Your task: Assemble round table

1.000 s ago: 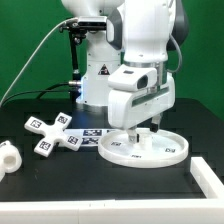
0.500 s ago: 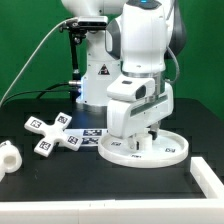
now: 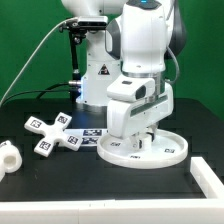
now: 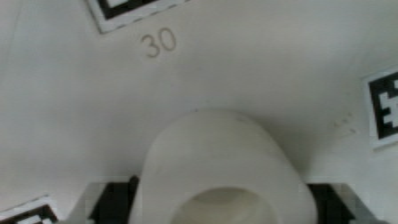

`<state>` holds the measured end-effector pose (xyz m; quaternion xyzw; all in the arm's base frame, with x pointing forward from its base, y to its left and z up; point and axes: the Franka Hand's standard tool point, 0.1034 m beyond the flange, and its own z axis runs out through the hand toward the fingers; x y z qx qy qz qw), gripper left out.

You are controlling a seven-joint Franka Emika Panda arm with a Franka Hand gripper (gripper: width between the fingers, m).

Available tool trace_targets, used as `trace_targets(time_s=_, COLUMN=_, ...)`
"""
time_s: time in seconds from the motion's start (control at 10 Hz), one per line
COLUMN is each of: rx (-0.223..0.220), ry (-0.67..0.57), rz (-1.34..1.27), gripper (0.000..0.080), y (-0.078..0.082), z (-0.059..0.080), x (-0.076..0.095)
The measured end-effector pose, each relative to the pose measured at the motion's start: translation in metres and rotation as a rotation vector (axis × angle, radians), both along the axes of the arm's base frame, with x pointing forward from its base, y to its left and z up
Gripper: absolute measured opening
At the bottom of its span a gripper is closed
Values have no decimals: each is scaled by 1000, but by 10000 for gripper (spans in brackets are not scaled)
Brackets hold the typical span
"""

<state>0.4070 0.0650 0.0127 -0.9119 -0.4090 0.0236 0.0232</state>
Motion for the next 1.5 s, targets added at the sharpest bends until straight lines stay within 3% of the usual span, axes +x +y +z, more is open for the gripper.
trace_targets(time_s=0.5, rx=8, ry=46, rz=62, gripper=403, y=-28, z=8, x=83)
trace_targets(time_s=1.0, rx=10, ry=50, rz=63, gripper=403, y=-28, z=4, x=84)
trace_targets(time_s=1.5, rx=22, ry=-15, rz=61, gripper=403, y=-23, z=0, x=155)
